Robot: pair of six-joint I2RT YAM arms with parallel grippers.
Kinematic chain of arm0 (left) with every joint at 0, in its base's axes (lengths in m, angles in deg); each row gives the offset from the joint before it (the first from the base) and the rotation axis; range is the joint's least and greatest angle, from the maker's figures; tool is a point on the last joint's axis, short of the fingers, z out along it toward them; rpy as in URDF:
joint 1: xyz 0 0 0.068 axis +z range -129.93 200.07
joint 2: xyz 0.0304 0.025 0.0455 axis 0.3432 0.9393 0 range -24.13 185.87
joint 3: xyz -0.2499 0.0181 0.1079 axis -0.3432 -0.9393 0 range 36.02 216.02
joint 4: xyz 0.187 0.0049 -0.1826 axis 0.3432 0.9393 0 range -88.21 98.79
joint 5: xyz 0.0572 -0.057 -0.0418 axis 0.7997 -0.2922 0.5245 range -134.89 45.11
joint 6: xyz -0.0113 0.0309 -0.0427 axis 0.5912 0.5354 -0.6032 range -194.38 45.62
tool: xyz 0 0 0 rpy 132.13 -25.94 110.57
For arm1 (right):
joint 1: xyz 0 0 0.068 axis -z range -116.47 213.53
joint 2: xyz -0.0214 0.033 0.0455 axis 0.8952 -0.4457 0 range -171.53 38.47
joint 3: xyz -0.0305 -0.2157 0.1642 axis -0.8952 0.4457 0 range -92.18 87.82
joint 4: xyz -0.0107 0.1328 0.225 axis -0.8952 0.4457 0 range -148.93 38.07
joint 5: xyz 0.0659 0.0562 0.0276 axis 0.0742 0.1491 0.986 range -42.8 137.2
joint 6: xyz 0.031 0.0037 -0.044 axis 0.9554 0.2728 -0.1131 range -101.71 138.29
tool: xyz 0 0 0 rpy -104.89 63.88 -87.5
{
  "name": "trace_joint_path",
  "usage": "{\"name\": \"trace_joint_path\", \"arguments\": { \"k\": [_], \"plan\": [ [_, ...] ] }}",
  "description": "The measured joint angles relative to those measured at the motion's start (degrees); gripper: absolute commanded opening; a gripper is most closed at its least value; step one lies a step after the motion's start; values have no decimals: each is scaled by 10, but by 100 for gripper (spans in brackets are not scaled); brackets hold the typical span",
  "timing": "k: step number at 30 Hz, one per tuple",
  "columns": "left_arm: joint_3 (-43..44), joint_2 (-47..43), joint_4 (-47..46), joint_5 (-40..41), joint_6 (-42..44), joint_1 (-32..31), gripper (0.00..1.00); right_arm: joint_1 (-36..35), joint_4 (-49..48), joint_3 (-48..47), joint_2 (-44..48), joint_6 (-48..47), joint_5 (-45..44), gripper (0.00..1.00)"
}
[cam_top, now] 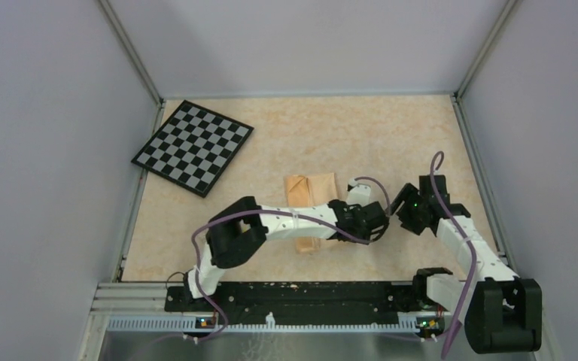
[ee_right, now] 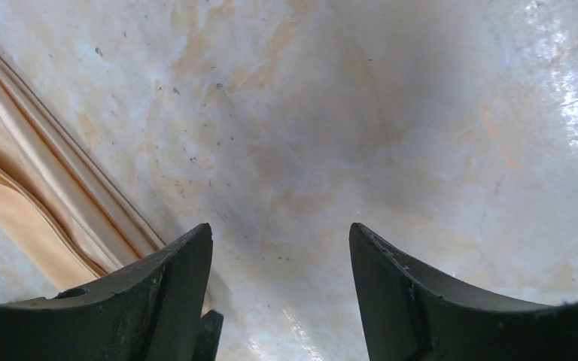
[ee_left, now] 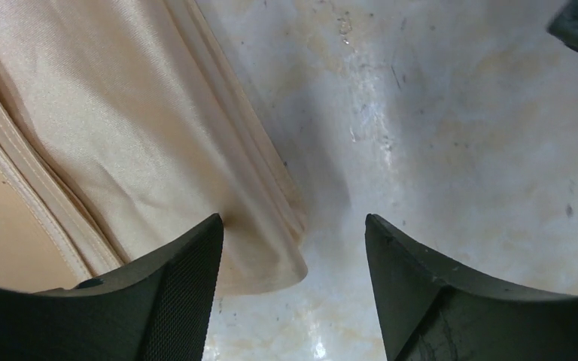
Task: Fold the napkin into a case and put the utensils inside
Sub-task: Pick up the 2/3-rectangle-folded napkin from the center of the board.
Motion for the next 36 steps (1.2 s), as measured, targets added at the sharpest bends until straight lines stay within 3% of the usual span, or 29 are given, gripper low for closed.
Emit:
{"name": "trace_joint_path", "arguments": {
  "k": [10, 17, 18, 20, 21, 30, 36],
  "plan": [
    [163, 129, 179, 99, -85, -34, 59, 0, 21, -6, 31, -1, -16, 62],
    [194, 152, 227, 130, -117, -47, 24, 0, -10, -6, 40, -34, 24, 65],
    [188, 151, 229, 132, -118, -47, 21, 0, -20, -5, 34, -41, 43, 67],
    [161, 135, 219, 136, -115, -47, 17, 0, -55, 4, 20, -55, 90, 83],
    [136, 120, 209, 135, -110, -47, 16, 0, -73, 13, 14, -61, 113, 85],
    [-108, -86, 67, 84, -41, -47, 7, -5, -266, 89, -98, -59, 324, 85],
    [-151, -155, -24, 54, -18, -47, 3, -56, -422, 111, -155, 14, 372, 78]
  ]
}}
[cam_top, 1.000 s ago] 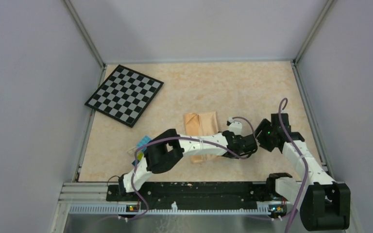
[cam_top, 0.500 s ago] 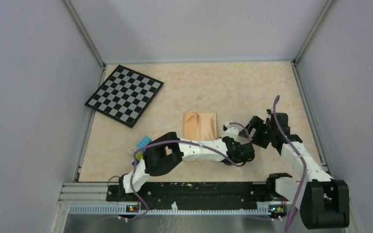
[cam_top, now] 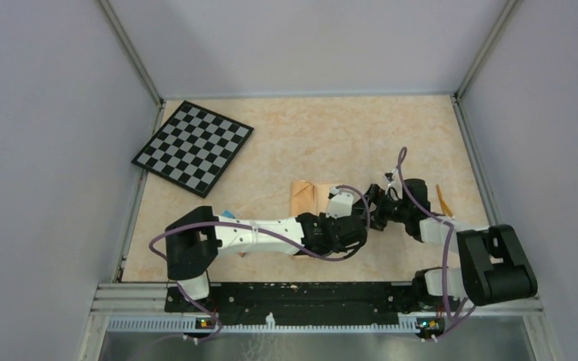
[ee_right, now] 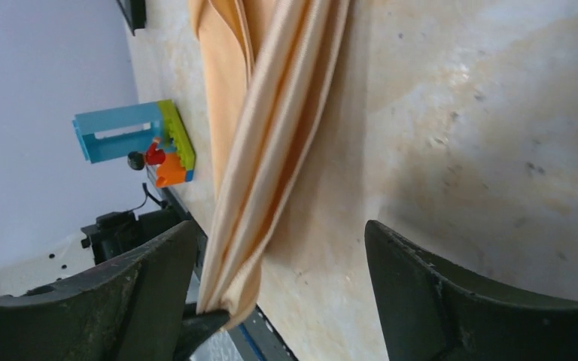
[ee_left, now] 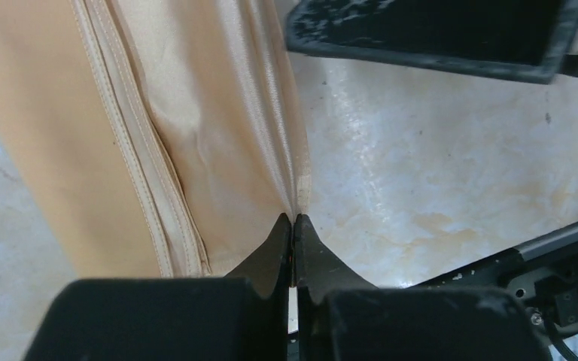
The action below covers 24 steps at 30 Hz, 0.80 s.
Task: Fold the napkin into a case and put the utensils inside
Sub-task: Pick up the 2/3-rectangle-folded napkin from the center of the board.
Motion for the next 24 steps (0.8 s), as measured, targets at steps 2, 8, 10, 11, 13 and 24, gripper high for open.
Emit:
{"name": "trace_joint_path", "arguments": {
  "k": [2, 8, 10, 11, 13, 24],
  "plan": [
    [0, 0, -13, -6, 6, 0, 2, -17, -47, 0, -26, 23, 2, 75],
    [0, 0, -27, -17, 15, 0, 0, -28, -135, -2, -106, 74, -7, 64],
    [0, 0, -32, -22, 17, 0, 0, -30, -151, -14, -128, 81, -9, 59],
    [0, 0, -35, -25, 17, 0, 0, -31, -158, -22, -142, 83, -13, 58],
    [0, 1, -39, -31, 20, 0, 0, -31, -171, -36, -167, 86, -17, 55],
    [0, 14, -64, -53, 32, 0, 0, -32, -208, -69, -233, 81, -32, 17]
  ]
}}
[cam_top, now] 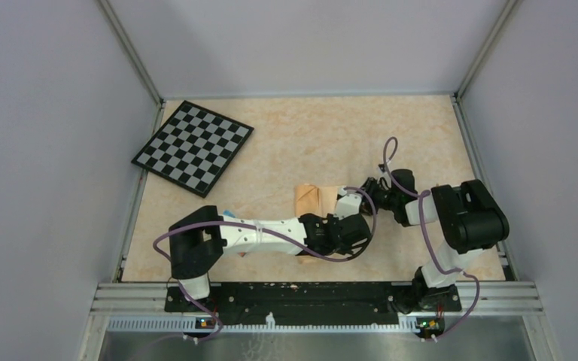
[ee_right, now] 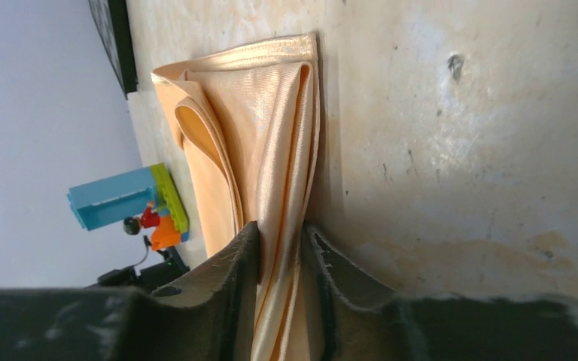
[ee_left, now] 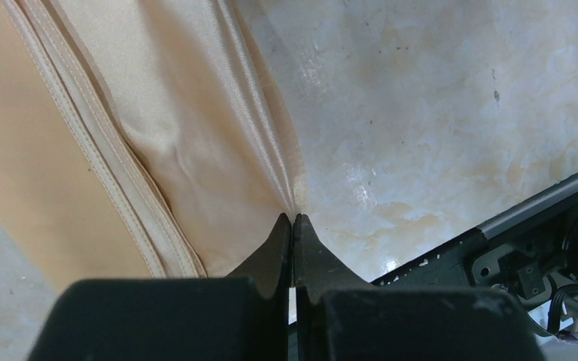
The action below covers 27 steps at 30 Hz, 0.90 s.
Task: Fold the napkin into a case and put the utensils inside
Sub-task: Pick up the 2/3-rectangle-folded napkin from the center of the board, then fold the 2/3-rectangle-folded napkin at the center of the board.
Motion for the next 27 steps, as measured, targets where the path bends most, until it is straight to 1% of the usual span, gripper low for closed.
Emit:
{"name": "trace_joint_path", "arguments": {
  "k": [1, 2, 5, 7, 13, 19, 22, 27],
  "plan": [
    [0, 0, -3, -3, 3, 0, 0, 0, 3, -2, 0, -6, -3, 8],
    [0, 0, -6, -3, 5, 0, 0, 0, 9, -6, 0, -12, -6, 0],
    [0, 0, -19, -5, 11, 1, 0, 0, 38, -17, 5, -31, -16, 0],
    [0, 1, -34, -11, 17, 2, 0, -1, 72, -21, 24, -50, -31, 0],
    [1, 25, -103, -36, 30, 3, 0, 11, 230, -65, 112, -119, -87, 0],
    [-5, 52, -183, -68, 38, 4, 0, 21, 382, -113, 161, -195, -150, 0],
    [-38, 47, -254, -83, 41, 5, 0, 18, 441, -136, 170, -224, -181, 0],
    [-161, 2, -377, -105, 37, 20, 0, -10, 530, -188, 170, -254, -240, 0]
  ]
}}
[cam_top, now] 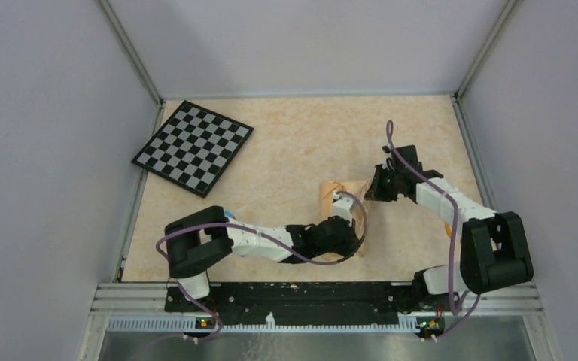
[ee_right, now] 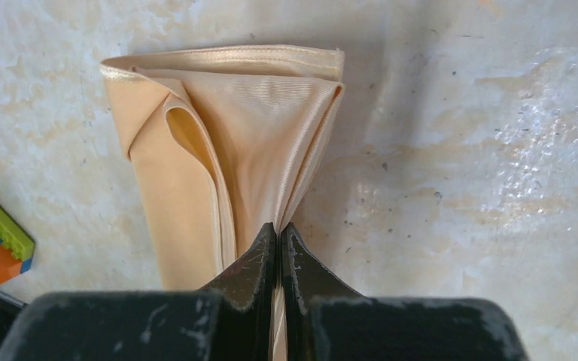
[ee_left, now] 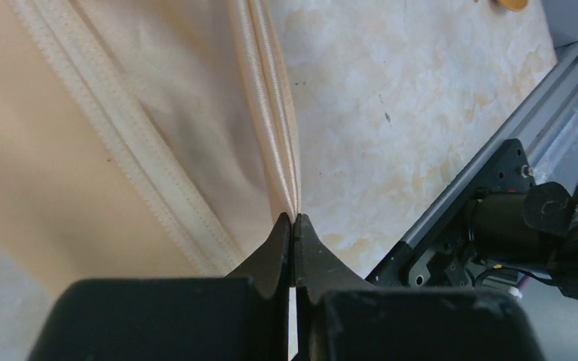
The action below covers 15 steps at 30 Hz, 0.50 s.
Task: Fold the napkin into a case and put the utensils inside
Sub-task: Fold the 2/3-rectangle-folded napkin at the center of the board.
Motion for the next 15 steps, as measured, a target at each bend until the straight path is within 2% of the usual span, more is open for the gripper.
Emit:
{"name": "trace_joint_path", "arguments": {
  "k": [6, 15],
  "plan": [
    [-129, -70, -123, -6, -14, 12, 0, -81, 73, -57, -3, 3, -92, 0],
    [-219, -87, -229, -10, -32, 12, 0, -206, 130, -151, -89, 40, -209, 0]
  ]
}}
